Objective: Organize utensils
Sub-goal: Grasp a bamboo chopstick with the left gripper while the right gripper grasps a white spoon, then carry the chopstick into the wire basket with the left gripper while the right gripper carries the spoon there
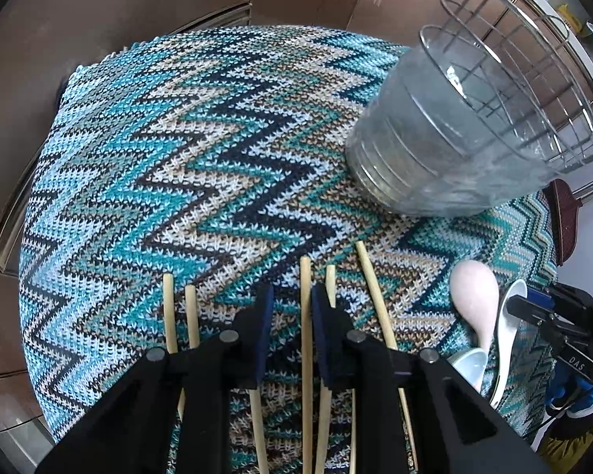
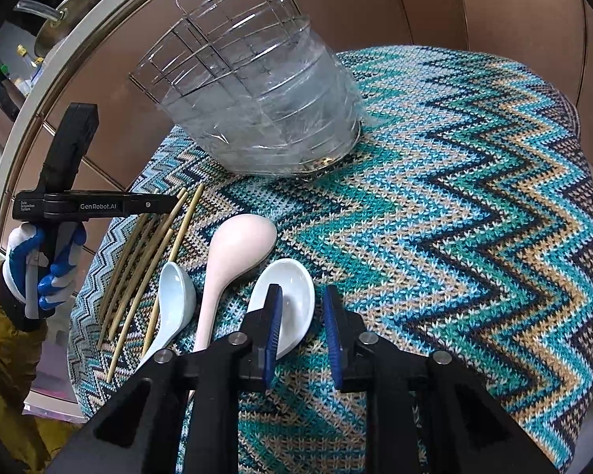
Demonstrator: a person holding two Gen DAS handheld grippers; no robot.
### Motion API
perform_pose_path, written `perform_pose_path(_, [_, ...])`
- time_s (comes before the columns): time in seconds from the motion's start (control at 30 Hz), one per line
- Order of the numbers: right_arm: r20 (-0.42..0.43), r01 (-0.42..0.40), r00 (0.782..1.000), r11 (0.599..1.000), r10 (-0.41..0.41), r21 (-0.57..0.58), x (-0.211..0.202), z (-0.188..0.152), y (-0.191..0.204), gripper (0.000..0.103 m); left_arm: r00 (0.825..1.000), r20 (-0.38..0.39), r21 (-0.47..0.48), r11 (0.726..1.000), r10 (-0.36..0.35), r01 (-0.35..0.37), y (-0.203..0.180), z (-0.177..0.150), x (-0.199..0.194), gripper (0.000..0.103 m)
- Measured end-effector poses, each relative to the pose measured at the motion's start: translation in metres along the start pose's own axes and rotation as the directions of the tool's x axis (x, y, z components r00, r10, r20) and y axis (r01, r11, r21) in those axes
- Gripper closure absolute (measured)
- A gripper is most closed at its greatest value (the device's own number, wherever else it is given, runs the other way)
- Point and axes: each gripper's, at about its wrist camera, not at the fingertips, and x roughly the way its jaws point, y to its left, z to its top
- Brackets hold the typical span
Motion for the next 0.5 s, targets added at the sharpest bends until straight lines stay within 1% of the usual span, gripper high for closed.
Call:
perform_pose_path(0.07, [-0.005, -0.013, 1.000, 1.000, 0.013, -0.001, 0.001, 0.001, -0.003, 0.090, 1.000, -0.002, -0.003, 1.000, 0.006, -0.006, -0.002, 0.002, 0.002, 0.090])
perform_pose_path(0.17, [-0.006, -0.043, 0.999, 0.999, 0.043, 0.003, 0.001, 0.003, -0.006, 0.094, 1.000, -0.003, -0.005, 1.000, 0.008, -0.008, -0.004, 0.004, 0.003, 0.094])
perform_pose_path(0.27, [-0.006, -0.061, 0.998, 0.998, 0.061, 0.000, 0.001, 0.004, -0.005, 0.096, 1.000, 0.000, -0.025, 1.000, 0.001, -0.001, -0.003, 0.007, 0.005, 0.098])
perform_pose_path(0.37, [0.005, -0.065, 0.998, 0.998, 0.065, -0.006, -0.004, 0.001, -0.003, 0.096, 1.000, 0.009, -0.036, 0.999, -0.001, 0.001, -0.001, 0.008, 0.006, 0.098])
perform_pose_path(0.5, [0.034, -0.056, 0.998, 0.998, 0.056, -0.017, -0.018, -0.004, 0.003, 0.097, 0.999, 0.049, -0.030, 0.999, -0.016, 0.018, -0.001, 0.003, -0.009, 0.098])
